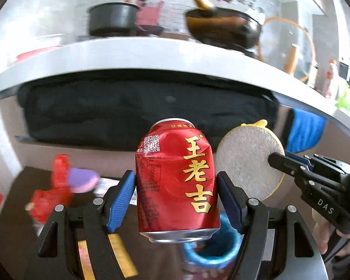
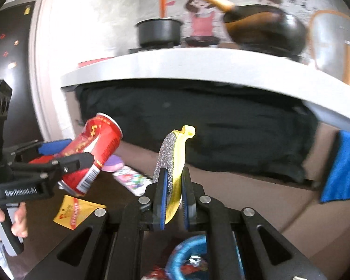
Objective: Collect trash
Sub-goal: 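Carry the red can and yellow sponge over the blue-lined bin, then open both grippers over the bin to drop the can and sponge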
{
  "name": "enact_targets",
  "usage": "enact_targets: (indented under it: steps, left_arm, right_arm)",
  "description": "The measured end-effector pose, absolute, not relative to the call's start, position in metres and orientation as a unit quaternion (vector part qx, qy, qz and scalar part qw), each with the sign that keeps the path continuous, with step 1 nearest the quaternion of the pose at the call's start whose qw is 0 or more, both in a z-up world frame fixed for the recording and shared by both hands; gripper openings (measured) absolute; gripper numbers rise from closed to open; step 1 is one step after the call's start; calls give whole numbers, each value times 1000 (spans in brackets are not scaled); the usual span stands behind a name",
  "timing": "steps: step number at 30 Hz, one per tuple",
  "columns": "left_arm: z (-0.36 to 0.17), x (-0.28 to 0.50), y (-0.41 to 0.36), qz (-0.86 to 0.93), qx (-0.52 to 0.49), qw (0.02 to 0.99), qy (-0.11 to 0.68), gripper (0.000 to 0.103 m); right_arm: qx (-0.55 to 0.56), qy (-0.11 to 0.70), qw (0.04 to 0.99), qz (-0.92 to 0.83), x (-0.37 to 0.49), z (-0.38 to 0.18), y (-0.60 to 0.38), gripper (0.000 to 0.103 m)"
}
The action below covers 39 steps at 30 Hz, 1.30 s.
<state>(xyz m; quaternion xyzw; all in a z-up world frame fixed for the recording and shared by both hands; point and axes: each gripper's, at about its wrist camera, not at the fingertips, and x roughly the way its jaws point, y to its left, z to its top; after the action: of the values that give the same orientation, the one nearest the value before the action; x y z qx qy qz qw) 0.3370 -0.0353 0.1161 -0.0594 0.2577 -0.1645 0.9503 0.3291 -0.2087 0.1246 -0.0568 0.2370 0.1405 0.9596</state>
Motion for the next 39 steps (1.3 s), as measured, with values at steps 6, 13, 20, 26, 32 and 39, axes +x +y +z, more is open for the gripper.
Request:
enact_targets:
  steps: [6, 13, 20, 26, 32, 39]
  left_arm:
    - [73, 344, -104, -199, -67, 929, 304, 71]
    - [-20, 371, -168, -187, -45, 896, 401, 71]
    - [-98, 417, -191, -153, -26, 854, 497, 71]
    - [-133, 443, -202, -131, 7, 839, 529, 71]
    - [-146, 460, -204, -116, 21, 830, 546, 72]
    - [-149, 463, -198, -146, -31, 816, 559, 72]
  right_arm:
    - [-58, 257, 961, 85, 314, 107, -274, 10]
    - [-49, 332, 940, 58, 321, 32, -324, 10]
    - [7, 424, 903, 64, 358, -59, -350, 10]
    - [40, 478, 874, 71, 384, -119, -360, 10]
    - [60, 508, 856, 77, 400, -152, -363, 15]
    - [62, 513, 853, 73, 406, -157, -364, 16]
